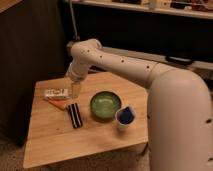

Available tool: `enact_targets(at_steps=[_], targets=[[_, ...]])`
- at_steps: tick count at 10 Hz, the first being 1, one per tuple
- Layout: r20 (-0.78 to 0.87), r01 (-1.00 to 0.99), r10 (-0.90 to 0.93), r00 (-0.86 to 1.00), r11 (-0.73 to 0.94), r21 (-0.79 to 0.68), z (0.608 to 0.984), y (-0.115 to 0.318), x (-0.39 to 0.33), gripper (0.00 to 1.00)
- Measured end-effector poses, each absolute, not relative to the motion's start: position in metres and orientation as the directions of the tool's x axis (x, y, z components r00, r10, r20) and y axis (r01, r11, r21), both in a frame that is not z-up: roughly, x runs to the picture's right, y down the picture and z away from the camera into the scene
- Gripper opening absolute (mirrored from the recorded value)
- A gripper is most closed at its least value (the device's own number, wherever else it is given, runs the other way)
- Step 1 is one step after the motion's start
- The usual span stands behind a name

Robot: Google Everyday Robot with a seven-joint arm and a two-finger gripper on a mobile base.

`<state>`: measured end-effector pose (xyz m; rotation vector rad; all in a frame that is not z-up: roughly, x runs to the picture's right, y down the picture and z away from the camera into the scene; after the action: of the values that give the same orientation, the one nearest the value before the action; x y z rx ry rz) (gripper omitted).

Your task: Drag the pepper across the table

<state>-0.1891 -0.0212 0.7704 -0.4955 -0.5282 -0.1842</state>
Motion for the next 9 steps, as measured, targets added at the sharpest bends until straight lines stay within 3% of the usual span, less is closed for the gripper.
enact_targets(at_steps=[4,9], targets=[[0.553,0.276,0.004,0.833,0.863,-0.423,0.779,-0.012,-0.201,0.80],[0.560,0.287,0.051,0.827,0.818,-0.499,0.799,0.037,-0.247,0.80]])
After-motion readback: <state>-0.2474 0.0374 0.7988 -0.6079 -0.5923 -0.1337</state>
